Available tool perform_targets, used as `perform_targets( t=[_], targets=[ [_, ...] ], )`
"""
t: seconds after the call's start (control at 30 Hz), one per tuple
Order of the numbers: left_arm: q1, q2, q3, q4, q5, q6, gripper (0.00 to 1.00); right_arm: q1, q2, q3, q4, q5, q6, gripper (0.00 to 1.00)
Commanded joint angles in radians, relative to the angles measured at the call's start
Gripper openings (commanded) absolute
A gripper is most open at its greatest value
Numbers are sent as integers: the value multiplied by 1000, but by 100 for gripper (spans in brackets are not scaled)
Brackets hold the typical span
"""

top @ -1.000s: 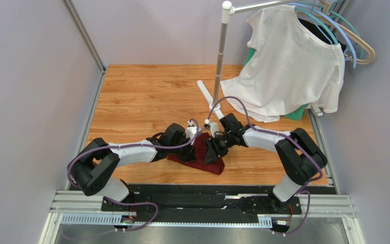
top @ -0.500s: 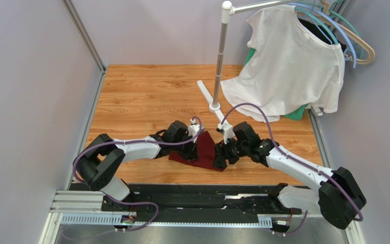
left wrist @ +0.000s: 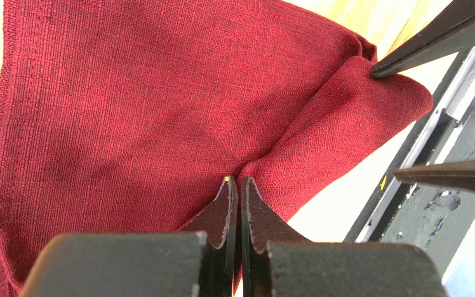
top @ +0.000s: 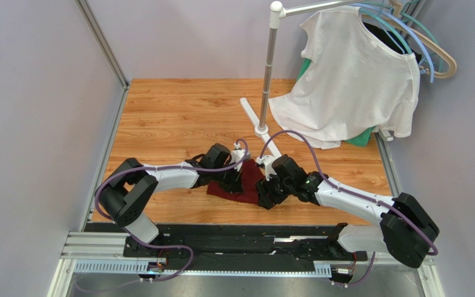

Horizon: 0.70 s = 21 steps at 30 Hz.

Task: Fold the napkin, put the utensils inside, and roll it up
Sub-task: Roll the napkin at the center of the board.

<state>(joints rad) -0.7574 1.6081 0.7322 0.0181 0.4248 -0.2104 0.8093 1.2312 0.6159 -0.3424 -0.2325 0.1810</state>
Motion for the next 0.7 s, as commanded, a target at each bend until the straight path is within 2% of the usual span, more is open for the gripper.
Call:
perform_targets(
  t=[0.0, 0.1, 0.17, 0.33, 0.4, 0.57, 0.67],
  targets=[
    [9, 58, -10, -89, -28, 46, 0, 5, 28, 24, 45, 55, 25, 59],
    [18, 68, -5, -89, -11, 45, 0, 5, 54, 31, 31, 48, 38, 48],
    [26, 75, -2, -89, -4, 46, 0, 4, 68, 44, 22, 41, 44, 36],
    [38, 84, 4, -95, 9, 45, 0, 4, 125, 99, -78, 53, 48, 19],
    [44, 93, 10, -99, 12, 40, 0, 2, 140, 120, -128, 71, 41, 17],
    [52, 133, 29, -110, 35, 39, 0, -18, 211, 125, -122, 35, 67, 15],
    [52, 145, 33, -116, 45, 42, 0, -16, 221, 117, -95, 30, 94, 23]
  ],
)
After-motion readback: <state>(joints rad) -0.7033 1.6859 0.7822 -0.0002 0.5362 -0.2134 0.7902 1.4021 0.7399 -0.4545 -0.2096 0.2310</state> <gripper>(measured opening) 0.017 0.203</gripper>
